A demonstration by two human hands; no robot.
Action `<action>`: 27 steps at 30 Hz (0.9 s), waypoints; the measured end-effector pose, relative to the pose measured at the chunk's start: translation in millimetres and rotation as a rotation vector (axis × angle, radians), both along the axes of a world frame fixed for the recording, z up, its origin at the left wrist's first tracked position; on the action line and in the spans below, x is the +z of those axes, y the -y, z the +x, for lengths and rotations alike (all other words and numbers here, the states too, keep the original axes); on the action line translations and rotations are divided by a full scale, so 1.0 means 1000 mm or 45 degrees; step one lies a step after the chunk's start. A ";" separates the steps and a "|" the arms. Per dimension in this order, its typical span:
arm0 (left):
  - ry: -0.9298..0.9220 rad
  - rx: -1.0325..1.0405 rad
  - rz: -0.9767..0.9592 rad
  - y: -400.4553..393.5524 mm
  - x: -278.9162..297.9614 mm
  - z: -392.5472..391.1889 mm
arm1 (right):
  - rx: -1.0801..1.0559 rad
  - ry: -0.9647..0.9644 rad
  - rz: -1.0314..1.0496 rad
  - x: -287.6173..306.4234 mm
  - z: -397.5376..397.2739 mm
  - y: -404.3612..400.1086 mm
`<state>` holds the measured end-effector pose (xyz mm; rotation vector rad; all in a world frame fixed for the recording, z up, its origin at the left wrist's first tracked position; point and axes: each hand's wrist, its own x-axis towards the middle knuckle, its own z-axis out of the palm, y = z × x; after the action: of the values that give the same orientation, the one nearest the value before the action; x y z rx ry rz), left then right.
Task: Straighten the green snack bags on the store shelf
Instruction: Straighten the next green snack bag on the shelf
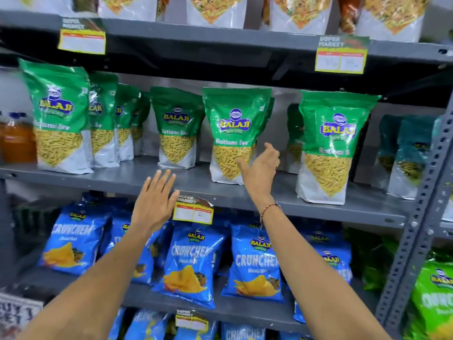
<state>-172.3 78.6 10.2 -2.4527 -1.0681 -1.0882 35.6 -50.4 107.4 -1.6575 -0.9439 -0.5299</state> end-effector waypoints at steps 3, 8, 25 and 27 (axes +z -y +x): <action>0.002 -0.016 0.004 -0.018 -0.002 -0.016 | 0.091 -0.140 -0.163 -0.008 -0.001 -0.026; -0.024 -0.084 0.072 -0.034 -0.007 -0.023 | 0.048 -0.341 -0.258 -0.015 -0.011 -0.062; 0.224 -0.185 0.260 -0.067 -0.023 -0.011 | -0.277 -0.440 -0.211 -0.012 -0.029 -0.103; 0.219 -0.178 0.272 -0.067 -0.023 -0.010 | -0.289 -0.431 -0.234 -0.012 -0.030 -0.102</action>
<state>-182.6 146.0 -13.2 -2.3250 -0.7869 -1.3999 6.1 51.6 95.5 -1.9596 -0.5731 -0.3034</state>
